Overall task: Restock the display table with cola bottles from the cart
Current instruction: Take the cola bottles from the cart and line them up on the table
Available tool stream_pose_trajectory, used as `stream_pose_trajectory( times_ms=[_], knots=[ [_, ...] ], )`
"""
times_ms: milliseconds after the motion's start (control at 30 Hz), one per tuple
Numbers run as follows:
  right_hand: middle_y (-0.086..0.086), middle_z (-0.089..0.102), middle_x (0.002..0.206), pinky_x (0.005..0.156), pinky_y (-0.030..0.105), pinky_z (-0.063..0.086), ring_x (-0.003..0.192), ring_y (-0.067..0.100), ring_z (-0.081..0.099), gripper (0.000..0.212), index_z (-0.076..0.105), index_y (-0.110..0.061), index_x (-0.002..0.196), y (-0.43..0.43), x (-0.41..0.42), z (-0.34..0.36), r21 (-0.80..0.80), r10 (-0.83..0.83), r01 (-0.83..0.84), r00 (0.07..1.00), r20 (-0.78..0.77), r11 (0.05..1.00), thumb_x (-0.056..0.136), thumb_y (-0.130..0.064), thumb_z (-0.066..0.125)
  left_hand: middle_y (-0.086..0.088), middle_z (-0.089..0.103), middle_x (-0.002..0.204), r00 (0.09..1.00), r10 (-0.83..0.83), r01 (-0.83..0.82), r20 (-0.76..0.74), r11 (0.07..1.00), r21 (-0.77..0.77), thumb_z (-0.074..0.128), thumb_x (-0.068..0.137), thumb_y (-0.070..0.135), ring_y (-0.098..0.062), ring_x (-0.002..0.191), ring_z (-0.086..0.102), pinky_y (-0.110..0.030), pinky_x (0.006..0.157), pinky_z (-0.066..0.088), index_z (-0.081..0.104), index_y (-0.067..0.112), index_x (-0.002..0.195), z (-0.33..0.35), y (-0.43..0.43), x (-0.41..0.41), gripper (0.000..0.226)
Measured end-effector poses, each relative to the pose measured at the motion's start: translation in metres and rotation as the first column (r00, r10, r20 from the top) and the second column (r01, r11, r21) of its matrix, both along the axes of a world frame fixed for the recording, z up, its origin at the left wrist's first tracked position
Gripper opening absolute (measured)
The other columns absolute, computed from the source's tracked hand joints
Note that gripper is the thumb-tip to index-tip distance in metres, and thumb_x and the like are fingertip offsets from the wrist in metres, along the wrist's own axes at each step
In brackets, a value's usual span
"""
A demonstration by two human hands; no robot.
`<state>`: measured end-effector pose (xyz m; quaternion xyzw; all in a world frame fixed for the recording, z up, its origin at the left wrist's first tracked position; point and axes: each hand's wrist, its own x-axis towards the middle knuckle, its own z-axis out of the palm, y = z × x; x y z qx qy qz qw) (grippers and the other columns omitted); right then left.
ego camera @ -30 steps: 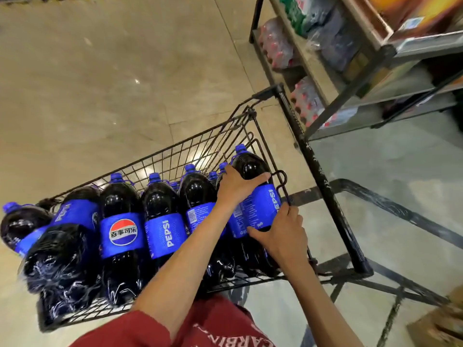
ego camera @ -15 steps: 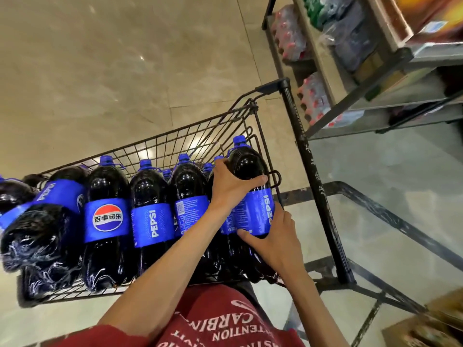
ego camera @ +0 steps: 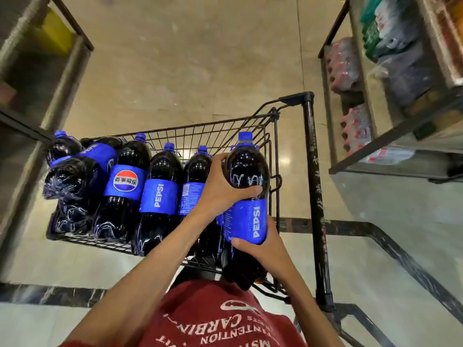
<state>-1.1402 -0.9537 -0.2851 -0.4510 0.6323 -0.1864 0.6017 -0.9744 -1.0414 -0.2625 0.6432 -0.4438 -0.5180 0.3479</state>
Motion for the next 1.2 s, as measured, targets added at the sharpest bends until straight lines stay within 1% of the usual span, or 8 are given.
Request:
stream_pose_trajectory(
  times_ms=[200,300,467,600,733,867,1000,1200],
  knots=[
    [-0.017,0.067,0.113,0.086,0.035,0.06,0.095,-0.001,0.067,0.081,0.051,-0.038,0.122,0.005,-0.002,-0.007,-0.08,-0.014,0.015,1.0,0.015,0.997,0.054,-0.044,0.095,0.016,0.056,0.124,0.997,0.083,-0.083,0.005,0.995,-0.06,0.096,0.064,0.019,0.006,0.108,0.06,-0.019,0.091,0.049,0.036,0.03,0.133,0.01,0.016,-0.007,0.092],
    [-0.018,0.068,0.111,0.086,0.036,0.06,0.094,-0.001,0.067,0.084,0.051,-0.037,0.124,0.007,-0.001,-0.004,-0.107,0.022,-0.018,0.999,0.033,0.994,0.053,-0.042,0.095,0.016,0.055,0.123,0.988,0.154,-0.154,-0.011,0.982,-0.11,0.094,0.065,0.01,0.017,0.101,0.058,-0.006,0.084,0.047,0.037,0.023,0.137,0.013,0.029,-0.002,0.092],
    [-0.019,0.067,0.111,0.087,0.038,0.06,0.094,0.0,0.067,0.087,0.05,-0.037,0.125,0.006,0.014,0.005,-0.134,0.178,-0.17,0.983,0.044,0.976,0.051,-0.044,0.095,0.014,0.055,0.127,0.946,0.32,-0.323,-0.047,0.935,-0.145,0.092,0.056,0.027,0.015,0.105,0.058,-0.006,0.086,0.046,0.037,0.024,0.138,0.032,0.06,0.02,0.099],
    [-0.016,0.068,0.108,0.083,0.039,0.06,0.091,0.001,0.067,0.09,0.052,-0.034,0.123,0.015,0.041,0.018,-0.184,0.289,-0.275,0.956,0.05,0.944,0.044,-0.052,0.09,0.011,0.057,0.128,0.88,0.469,-0.475,-0.081,0.855,-0.21,0.095,0.057,0.02,0.009,0.11,0.06,-0.012,0.092,0.048,0.038,0.021,0.137,0.05,0.095,0.047,0.098],
    [-0.021,0.068,0.105,0.086,0.04,0.058,0.092,0.001,0.066,0.089,0.054,-0.035,0.119,0.031,0.076,0.03,-0.242,0.407,-0.382,0.911,0.065,0.892,0.041,-0.054,0.09,0.013,0.059,0.125,0.799,0.587,-0.597,-0.128,0.75,-0.285,0.092,0.048,0.036,0.005,0.11,0.062,-0.012,0.092,0.046,0.04,0.025,0.132,0.073,0.136,0.078,0.099],
    [-0.026,0.067,0.108,0.088,0.044,0.057,0.098,0.004,0.067,0.091,0.052,-0.04,0.12,0.05,0.118,0.041,-0.297,0.554,-0.526,0.832,0.011,0.797,0.04,-0.057,0.092,0.014,0.058,0.125,0.705,0.696,-0.693,-0.138,0.633,-0.346,0.09,0.049,0.039,0.001,0.114,0.061,-0.018,0.099,0.046,0.04,0.015,0.135,0.085,0.188,0.113,0.102],
    [-0.018,0.069,0.111,0.088,0.047,0.057,0.1,0.009,0.069,0.096,0.048,-0.044,0.123,0.08,0.167,0.048,-0.329,0.673,-0.641,0.739,-0.02,0.694,0.039,-0.058,0.093,-0.004,0.054,0.136,0.607,0.778,-0.769,-0.161,0.525,-0.366,0.091,0.05,0.037,-0.009,0.122,0.059,-0.03,0.105,0.048,0.037,0.015,0.136,0.092,0.245,0.154,0.104],
    [-0.014,0.069,0.11,0.084,0.05,0.058,0.098,0.011,0.069,0.088,0.051,-0.042,0.117,0.146,0.244,0.058,-0.339,0.798,-0.751,0.603,0.0,0.567,0.041,-0.053,0.094,0.012,0.058,0.124,0.469,0.866,-0.842,-0.176,0.377,-0.387,0.093,0.052,0.019,0.006,0.109,0.062,-0.012,0.092,0.046,0.037,0.011,0.136,0.095,0.338,0.213,0.102]
  ],
)
